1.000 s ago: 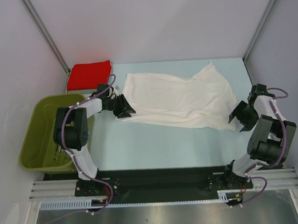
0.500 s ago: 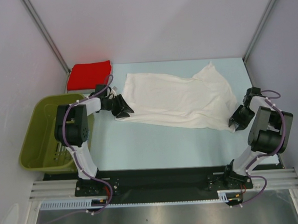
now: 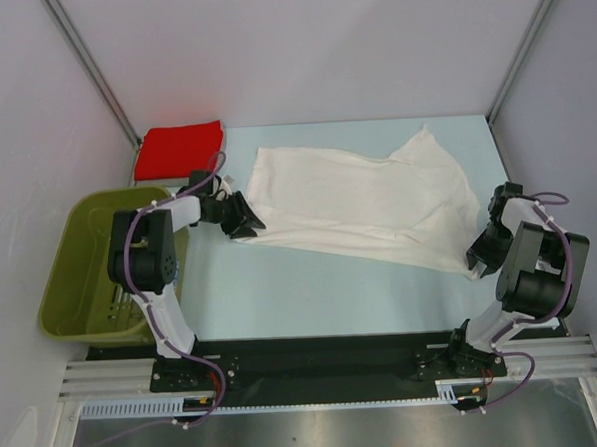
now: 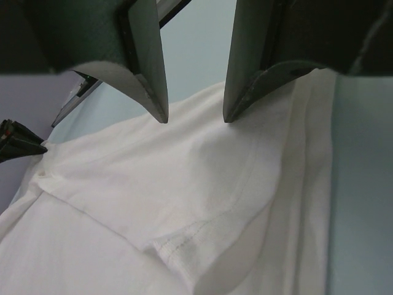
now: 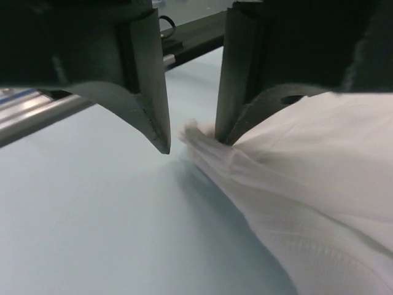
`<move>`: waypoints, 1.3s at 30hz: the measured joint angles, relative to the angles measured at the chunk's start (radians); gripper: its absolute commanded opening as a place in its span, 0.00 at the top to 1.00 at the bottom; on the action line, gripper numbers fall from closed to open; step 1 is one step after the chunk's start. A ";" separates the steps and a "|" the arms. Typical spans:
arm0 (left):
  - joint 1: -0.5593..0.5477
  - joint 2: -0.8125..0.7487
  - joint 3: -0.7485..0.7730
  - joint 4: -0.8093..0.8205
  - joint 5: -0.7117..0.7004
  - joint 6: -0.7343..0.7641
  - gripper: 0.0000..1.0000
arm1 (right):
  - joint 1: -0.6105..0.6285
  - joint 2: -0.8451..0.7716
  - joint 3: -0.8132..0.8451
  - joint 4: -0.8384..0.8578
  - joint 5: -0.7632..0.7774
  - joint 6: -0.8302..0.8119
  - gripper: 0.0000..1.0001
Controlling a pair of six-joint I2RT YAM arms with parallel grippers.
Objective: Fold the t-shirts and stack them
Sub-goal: Fold the tshirt
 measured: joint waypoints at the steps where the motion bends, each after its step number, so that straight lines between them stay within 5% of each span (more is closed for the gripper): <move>1: 0.000 -0.006 0.000 -0.008 -0.007 0.006 0.53 | -0.001 0.000 0.005 -0.008 0.004 0.001 0.55; 7: 0.000 -0.084 0.006 -0.085 -0.069 0.051 0.54 | 0.003 0.004 0.160 -0.097 0.027 -0.019 0.18; 10: 0.000 -0.135 0.021 -0.120 -0.121 0.068 0.53 | 0.040 0.004 0.281 -0.118 0.060 -0.045 0.15; 19: 0.005 -0.167 0.093 -0.140 -0.164 0.077 0.52 | 0.226 -0.001 0.299 0.040 -0.219 0.001 0.29; 27: 0.011 -0.033 0.220 -0.196 -0.173 0.118 0.38 | 0.243 0.083 0.191 0.166 -0.417 0.043 0.47; 39: 0.013 0.081 0.349 -0.214 -0.198 0.179 0.40 | 0.219 0.100 0.171 0.195 -0.475 0.041 0.47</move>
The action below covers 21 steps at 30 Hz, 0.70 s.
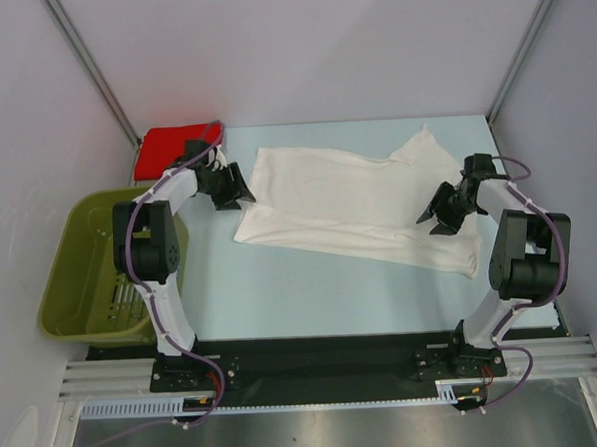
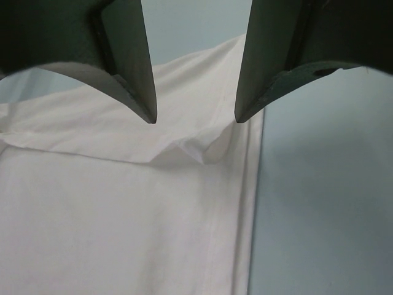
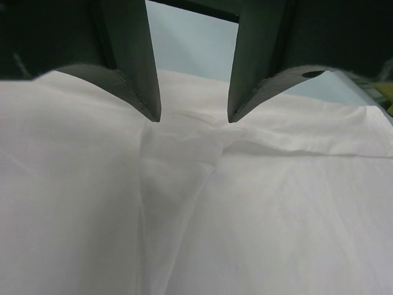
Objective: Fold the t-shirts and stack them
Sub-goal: Fold the tshirt
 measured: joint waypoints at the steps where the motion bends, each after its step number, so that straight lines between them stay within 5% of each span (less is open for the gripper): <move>1: 0.000 0.006 0.000 -0.002 0.000 0.002 0.40 | -0.006 0.004 0.000 0.000 -0.002 -0.001 0.47; 5: -0.004 0.026 0.001 -0.002 0.001 0.002 0.41 | -0.024 0.024 0.000 0.004 -0.014 -0.005 0.48; 13: -0.023 0.072 0.022 0.000 0.004 -0.008 0.61 | -0.026 0.070 0.000 0.024 -0.046 -0.007 0.54; 17: -0.025 0.080 0.022 -0.001 0.003 -0.007 0.60 | -0.032 0.070 0.000 0.025 -0.046 -0.009 0.52; 21: -0.025 0.082 0.032 -0.001 0.002 -0.007 0.45 | -0.057 0.070 0.000 0.024 -0.045 -0.021 0.52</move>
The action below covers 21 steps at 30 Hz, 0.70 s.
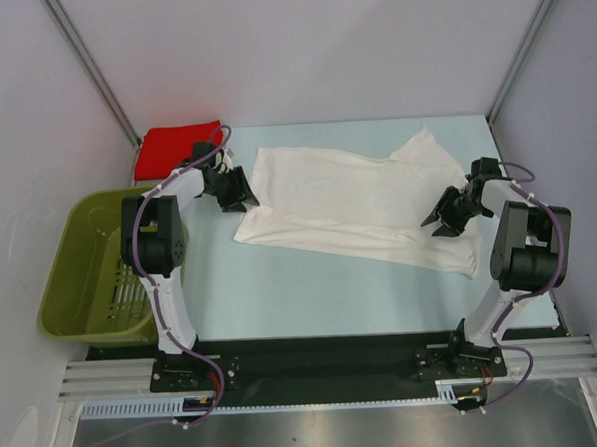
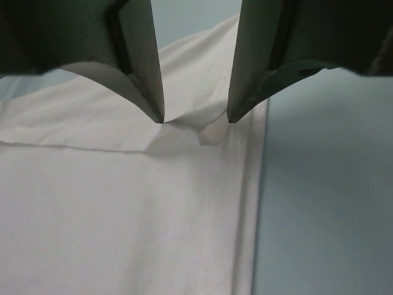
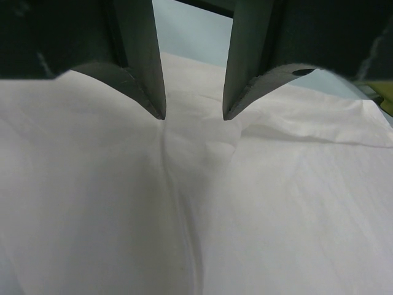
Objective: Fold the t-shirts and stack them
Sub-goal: Fold the tshirt
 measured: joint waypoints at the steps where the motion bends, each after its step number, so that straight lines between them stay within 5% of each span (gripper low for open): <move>1: 0.000 0.000 0.002 0.001 -0.001 0.000 0.44 | -0.006 0.000 0.000 0.000 0.000 -0.003 0.52; 7: 0.000 0.018 0.017 0.000 -0.002 -0.002 0.48 | -0.018 0.003 0.000 0.005 -0.008 -0.025 0.52; 15: 0.000 0.046 0.055 0.000 0.005 -0.026 0.88 | 0.010 0.053 0.002 0.014 -0.019 -0.032 0.53; 21: 0.000 0.042 0.053 0.000 -0.013 -0.026 1.00 | 0.004 0.050 0.004 0.012 -0.013 -0.043 0.53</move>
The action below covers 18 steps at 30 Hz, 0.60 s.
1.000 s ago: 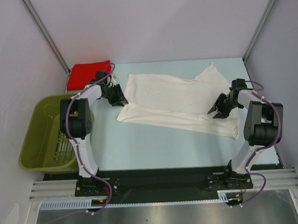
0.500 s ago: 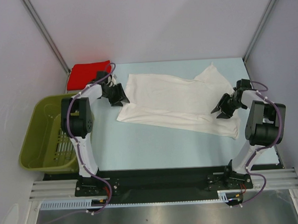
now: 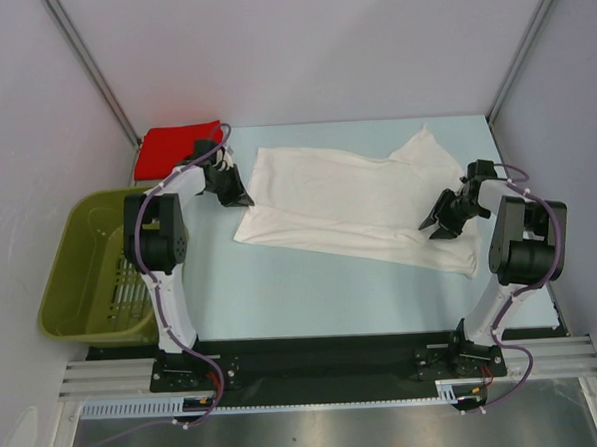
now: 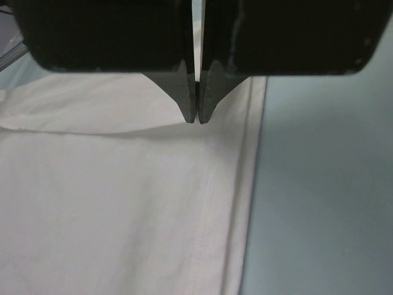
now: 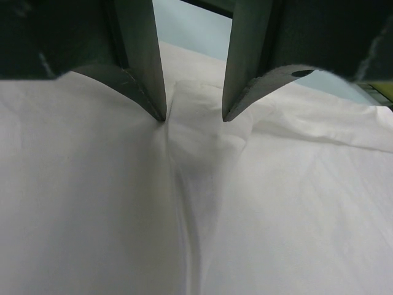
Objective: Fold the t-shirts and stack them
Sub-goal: Fold the tshirt
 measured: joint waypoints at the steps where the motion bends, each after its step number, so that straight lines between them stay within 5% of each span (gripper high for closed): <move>1: 0.000 -0.005 -0.003 0.000 -0.005 0.000 1.00 | -0.002 -0.002 0.000 0.000 0.002 -0.001 0.53; 8: -0.001 -0.032 -0.015 0.000 -0.028 0.000 1.00 | -0.007 -0.005 -0.017 0.018 -0.008 0.006 0.55; 15: -0.002 -0.033 -0.015 -0.002 -0.042 0.000 1.00 | -0.003 -0.003 -0.021 0.060 -0.034 0.047 0.70; 18: -0.002 -0.035 -0.018 -0.001 -0.043 0.000 1.00 | -0.003 -0.003 -0.019 0.070 -0.044 0.061 0.87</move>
